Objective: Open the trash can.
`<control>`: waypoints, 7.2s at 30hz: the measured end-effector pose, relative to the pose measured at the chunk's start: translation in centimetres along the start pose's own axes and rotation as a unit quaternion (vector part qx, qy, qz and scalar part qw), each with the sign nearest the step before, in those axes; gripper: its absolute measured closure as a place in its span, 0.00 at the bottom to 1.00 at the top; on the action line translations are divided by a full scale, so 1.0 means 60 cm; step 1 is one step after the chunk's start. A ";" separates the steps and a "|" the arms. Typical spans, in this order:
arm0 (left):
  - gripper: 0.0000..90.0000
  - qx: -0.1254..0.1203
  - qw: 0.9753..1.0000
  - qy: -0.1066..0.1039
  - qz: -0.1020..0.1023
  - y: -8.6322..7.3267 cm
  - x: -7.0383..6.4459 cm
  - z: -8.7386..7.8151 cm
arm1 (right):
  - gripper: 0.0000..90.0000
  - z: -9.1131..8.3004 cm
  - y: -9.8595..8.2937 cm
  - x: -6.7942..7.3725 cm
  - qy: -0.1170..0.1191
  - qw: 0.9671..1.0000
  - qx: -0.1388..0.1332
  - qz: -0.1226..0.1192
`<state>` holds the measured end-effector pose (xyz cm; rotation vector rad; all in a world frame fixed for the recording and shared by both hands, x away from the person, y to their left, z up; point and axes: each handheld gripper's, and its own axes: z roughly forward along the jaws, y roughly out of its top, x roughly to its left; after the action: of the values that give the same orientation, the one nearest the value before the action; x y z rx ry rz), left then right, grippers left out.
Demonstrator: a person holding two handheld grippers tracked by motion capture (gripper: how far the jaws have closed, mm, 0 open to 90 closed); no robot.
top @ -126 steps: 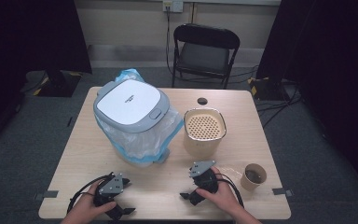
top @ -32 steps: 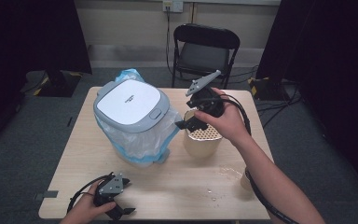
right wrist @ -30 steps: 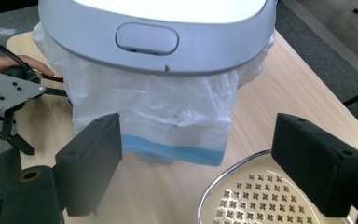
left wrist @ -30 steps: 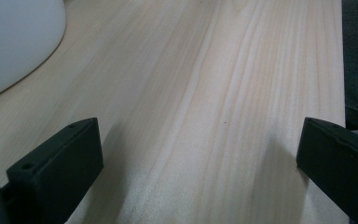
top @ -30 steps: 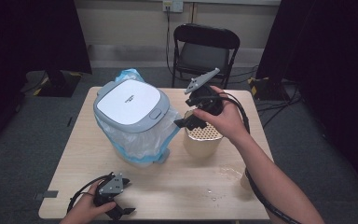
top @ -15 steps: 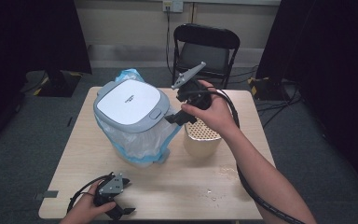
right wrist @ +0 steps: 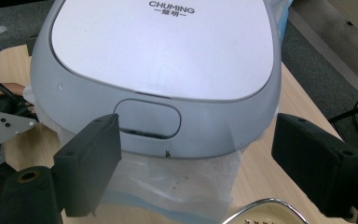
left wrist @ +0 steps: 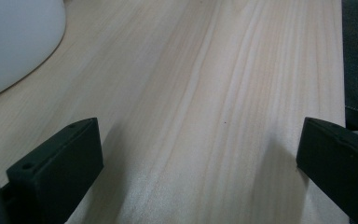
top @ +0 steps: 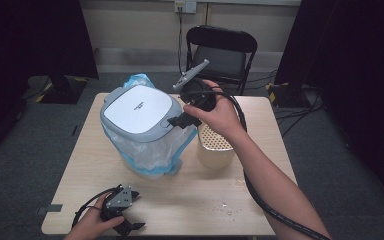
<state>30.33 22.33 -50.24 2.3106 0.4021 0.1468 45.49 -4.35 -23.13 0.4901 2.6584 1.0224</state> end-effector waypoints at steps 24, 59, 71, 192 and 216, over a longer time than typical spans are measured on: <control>0.00 0.000 1.000 0.000 0.000 0.000 0.000 0.000 | 0.13 0.040 -0.009 -0.020 0.001 0.999 -0.021 0.033; 0.00 0.003 1.000 0.000 0.004 0.000 0.001 -0.001 | 0.16 -0.022 -0.097 -0.030 -0.001 0.998 -0.040 0.043; 0.00 -0.002 1.000 0.000 0.002 0.000 0.001 0.001 | 0.16 -0.046 -0.157 -0.037 0.001 0.998 -0.041 0.049; 0.00 0.001 1.000 0.002 0.000 0.000 0.000 0.000 | 0.16 -0.113 -0.538 -0.001 -0.035 0.985 -0.056 0.161; 0.00 0.001 1.000 0.002 0.001 0.000 0.000 0.000 | 0.16 -0.118 -0.592 0.010 -0.039 0.983 -0.051 0.172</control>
<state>30.31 22.32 -50.27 2.3133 0.4022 0.1515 34.68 -33.10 -42.36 0.9705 2.4885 1.1974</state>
